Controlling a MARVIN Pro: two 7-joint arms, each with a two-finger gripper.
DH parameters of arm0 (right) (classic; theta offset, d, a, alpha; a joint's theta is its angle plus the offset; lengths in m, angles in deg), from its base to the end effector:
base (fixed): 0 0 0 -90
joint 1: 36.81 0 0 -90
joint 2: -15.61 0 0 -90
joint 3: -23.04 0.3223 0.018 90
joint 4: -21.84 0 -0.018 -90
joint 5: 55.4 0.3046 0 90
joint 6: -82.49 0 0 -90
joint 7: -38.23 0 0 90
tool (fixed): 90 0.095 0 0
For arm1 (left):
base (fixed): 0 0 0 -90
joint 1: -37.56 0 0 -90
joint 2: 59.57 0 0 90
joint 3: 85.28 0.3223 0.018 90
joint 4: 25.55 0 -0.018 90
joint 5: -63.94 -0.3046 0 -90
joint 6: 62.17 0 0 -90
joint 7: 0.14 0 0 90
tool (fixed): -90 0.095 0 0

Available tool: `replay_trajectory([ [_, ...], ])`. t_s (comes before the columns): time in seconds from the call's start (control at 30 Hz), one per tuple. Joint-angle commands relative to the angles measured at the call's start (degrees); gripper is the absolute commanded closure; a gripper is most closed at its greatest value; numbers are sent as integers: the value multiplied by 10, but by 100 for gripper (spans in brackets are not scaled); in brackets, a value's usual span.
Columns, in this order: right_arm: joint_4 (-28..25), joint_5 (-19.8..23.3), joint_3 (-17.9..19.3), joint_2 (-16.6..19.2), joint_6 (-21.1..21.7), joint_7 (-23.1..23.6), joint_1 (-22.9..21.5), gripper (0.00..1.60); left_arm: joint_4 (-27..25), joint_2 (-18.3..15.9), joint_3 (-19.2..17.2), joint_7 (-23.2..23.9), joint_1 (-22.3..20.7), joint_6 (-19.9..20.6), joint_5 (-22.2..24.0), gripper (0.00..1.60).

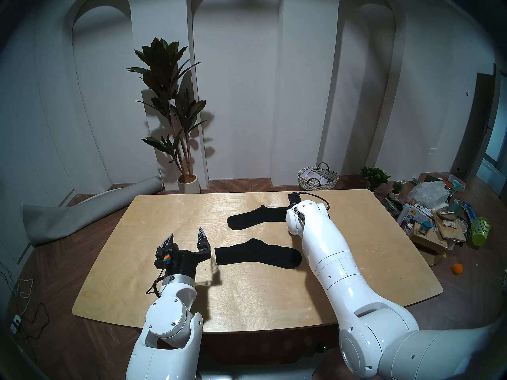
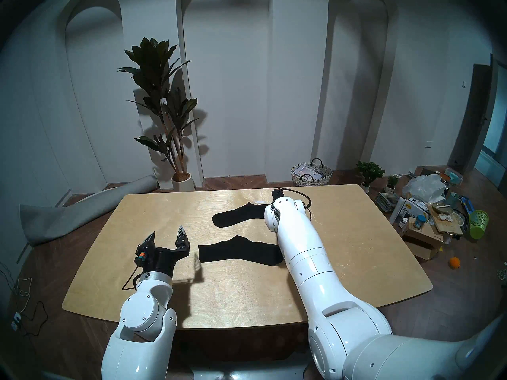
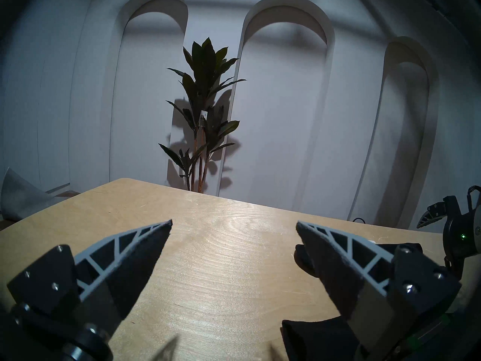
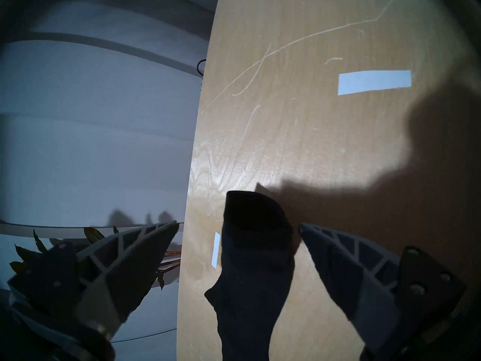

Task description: Fold socks in half once and place them neatly on the table

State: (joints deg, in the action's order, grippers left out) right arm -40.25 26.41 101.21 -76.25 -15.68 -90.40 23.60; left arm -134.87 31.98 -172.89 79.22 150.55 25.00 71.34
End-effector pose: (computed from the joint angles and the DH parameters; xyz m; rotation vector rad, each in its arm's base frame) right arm 0.5515 0.0648 -0.3353 -1.8161 1.5538 -1.0337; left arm 0.2871 -0.0042 -0.3450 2.2393 0.3680 2.1690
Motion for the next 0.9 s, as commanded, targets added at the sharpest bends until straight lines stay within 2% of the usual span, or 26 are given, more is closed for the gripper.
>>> replay_trajectory([
  [0.0, 5, -14, -11, 7, 7, 11, -31, 0, -15, -2, 0, -5, 1, -13, 3, 0],
  [0.13, 6, -16, -14, 10, 13, -3, -28, 0, -16, -2, 0, -9, 4, -18, 5, 0],
  [0.53, -41, -10, -11, 11, 12, -42, 15, 0, -17, -4, 4, -16, 11, -23, 7, 0],
  [0.67, -32, -12, -13, 12, 12, -37, 15, 0, -17, -6, 7, -19, 12, -25, 7, 0],
  [0.77, -19, -9, -12, 11, 12, -9, 11, 0, -18, -7, 9, -22, 14, -26, 8, 0],
  [0.87, 2, -11, -13, 6, 10, -1, -2, 0, -20, -8, 11, -25, 16, -27, 8, 0],
])
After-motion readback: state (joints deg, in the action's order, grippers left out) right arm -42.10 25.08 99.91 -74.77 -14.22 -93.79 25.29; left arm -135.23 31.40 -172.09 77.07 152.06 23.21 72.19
